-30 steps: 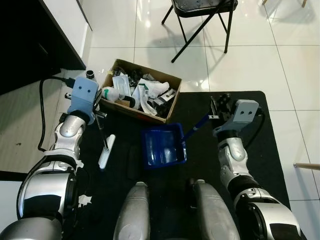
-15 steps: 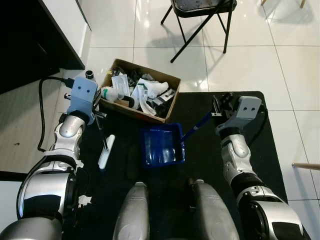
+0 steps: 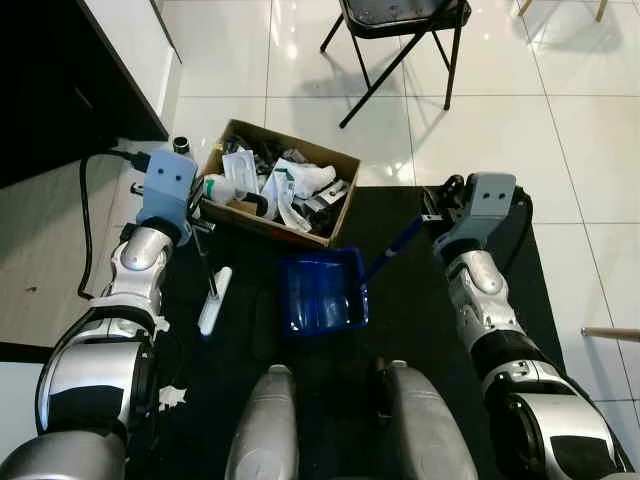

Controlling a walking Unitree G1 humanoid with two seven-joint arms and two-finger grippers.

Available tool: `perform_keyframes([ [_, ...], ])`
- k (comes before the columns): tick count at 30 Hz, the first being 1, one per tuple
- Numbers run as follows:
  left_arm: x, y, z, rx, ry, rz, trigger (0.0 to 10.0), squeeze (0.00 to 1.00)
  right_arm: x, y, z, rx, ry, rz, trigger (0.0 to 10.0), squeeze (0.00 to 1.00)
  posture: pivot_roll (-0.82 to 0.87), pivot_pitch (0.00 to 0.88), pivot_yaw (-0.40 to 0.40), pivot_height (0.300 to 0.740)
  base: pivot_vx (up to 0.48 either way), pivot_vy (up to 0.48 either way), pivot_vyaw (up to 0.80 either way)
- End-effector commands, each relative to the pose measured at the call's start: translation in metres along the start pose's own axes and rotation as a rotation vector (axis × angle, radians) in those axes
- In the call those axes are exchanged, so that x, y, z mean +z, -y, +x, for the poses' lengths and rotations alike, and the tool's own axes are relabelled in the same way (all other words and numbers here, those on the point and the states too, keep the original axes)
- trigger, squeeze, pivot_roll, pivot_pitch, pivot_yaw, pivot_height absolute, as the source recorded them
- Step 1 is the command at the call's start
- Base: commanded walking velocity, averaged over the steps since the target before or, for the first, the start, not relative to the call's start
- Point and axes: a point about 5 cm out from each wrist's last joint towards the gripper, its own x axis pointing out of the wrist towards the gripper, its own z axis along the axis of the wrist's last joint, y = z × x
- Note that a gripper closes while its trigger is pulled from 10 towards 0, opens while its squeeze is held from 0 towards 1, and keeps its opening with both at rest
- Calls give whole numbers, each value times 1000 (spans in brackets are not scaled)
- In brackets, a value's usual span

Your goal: Sweep floor

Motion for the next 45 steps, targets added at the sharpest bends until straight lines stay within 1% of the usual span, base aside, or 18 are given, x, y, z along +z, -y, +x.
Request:
perform_keyframes([
  [1, -3, 4, 0, -2, -16, -18, 10000, 0, -33, -2, -12, -5, -186, 7, 10000, 0, -23, 218, 1, 740, 0, 0, 0],
  [6, -3, 3, 0, 1, -15, -16, 10000, 0, -27, -5, -8, -9, -194, -9, 10000, 0, -25, 214, -1, 740, 0, 0, 0],
  [9, -3, 3, 0, 2, -14, -15, 10000, 0, -16, -9, -3, -8, -190, -26, 10000, 0, -27, 211, -2, 740, 0, 0, 0],
  [11, -3, 3, 0, 2, -14, -15, 10000, 0, -16, -9, -3, -8, -190, -26, 10000, 0, -27, 211, -2, 740, 0, 0, 0],
  [14, -2, 3, 0, 1, -14, -13, 10000, 0, -7, -12, 0, -4, -197, -28, 10000, 0, -28, 207, -3, 740, 0, 0, 0],
  [17, -2, 3, 1, 1, -14, -11, 10000, 0, -3, -14, 1, -1, -210, -32, 10000, 0, -27, 206, -3, 740, 0, 0, 0],
  [19, -2, 3, 1, 0, -14, -10, 10000, 0, 0, -17, 1, 7, -225, -57, 10000, 0, -28, 205, -2, 740, 0, 0, 0],
  [22, -1, 3, 1, 0, -14, -9, 10000, 0, 2, -18, 0, 11, -233, -70, 10000, 0, -28, 205, -2, 740, 0, 0, 0],
  [24, -1, 3, 2, 3, -13, -10, 10000, 0, 9, -20, 0, 24, -239, -105, 10000, 0, -29, 203, 2, 740, 0, 0, 0],
  [25, -1, 3, 2, 3, -13, -10, 10000, 0, 9, -20, 0, 24, -239, -105, 10000, 0, -29, 203, 2, 740, 0, 0, 0],
  [28, 0, 3, 2, 5, -13, -11, 10000, 0, 21, -23, 1, 45, -220, -149, 10000, 0, -31, 203, 6, 740, 0, 0, 0],
  [32, 0, 3, 3, 7, -14, -15, 10000, 0, 34, -23, 1, 57, -197, -194, 10000, 0, -33, 201, 11, 740, 0, 0, 0],
  [36, 1, 3, 3, 8, -13, -18, 10000, 0, 41, -21, 1, 59, -194, -233, 10000, 0, -36, 199, 14, 740, 0, 0, 0],
  [41, 2, 4, 4, 7, -10, -22, 10000, 0, 45, -19, -2, 53, -204, -243, 10000, 0, -34, 195, 16, 740, 0, 0, 0],
  [45, 4, 4, 6, 8, -7, -24, 10000, 0, 57, -19, -6, 41, -195, -242, 10000, 0, -34, 193, 19, 740, 0, 0, 0],
])
